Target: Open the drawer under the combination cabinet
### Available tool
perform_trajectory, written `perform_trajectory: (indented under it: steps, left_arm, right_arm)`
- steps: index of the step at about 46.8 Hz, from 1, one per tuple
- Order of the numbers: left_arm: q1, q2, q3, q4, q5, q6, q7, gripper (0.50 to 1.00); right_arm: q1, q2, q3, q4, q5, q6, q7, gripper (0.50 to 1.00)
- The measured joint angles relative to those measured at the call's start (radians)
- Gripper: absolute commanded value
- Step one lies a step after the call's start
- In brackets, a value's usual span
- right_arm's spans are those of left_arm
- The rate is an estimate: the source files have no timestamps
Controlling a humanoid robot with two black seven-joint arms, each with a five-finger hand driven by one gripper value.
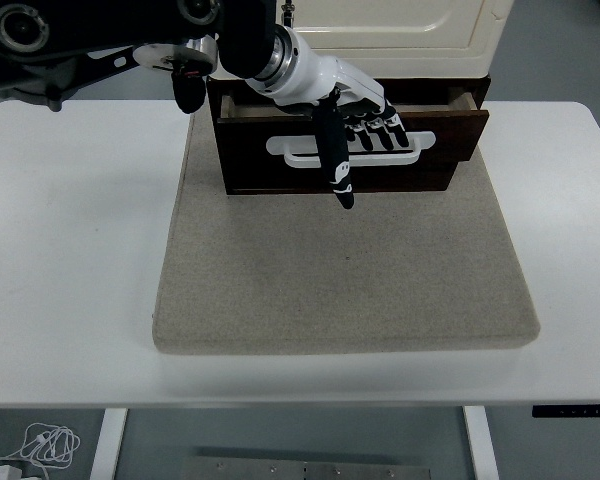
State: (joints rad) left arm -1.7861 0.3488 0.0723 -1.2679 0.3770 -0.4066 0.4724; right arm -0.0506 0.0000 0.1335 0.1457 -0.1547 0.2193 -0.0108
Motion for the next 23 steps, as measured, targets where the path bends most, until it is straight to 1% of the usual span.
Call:
perform_trajectory:
  steps: [23]
  left_arm:
    - [0.014,0.001,0.004,0.015,0.0,0.014,0.0,1.0]
  right_arm:
    - [0.0,0.0,0.0,0.0,0.0,0.0,0.0,0.926]
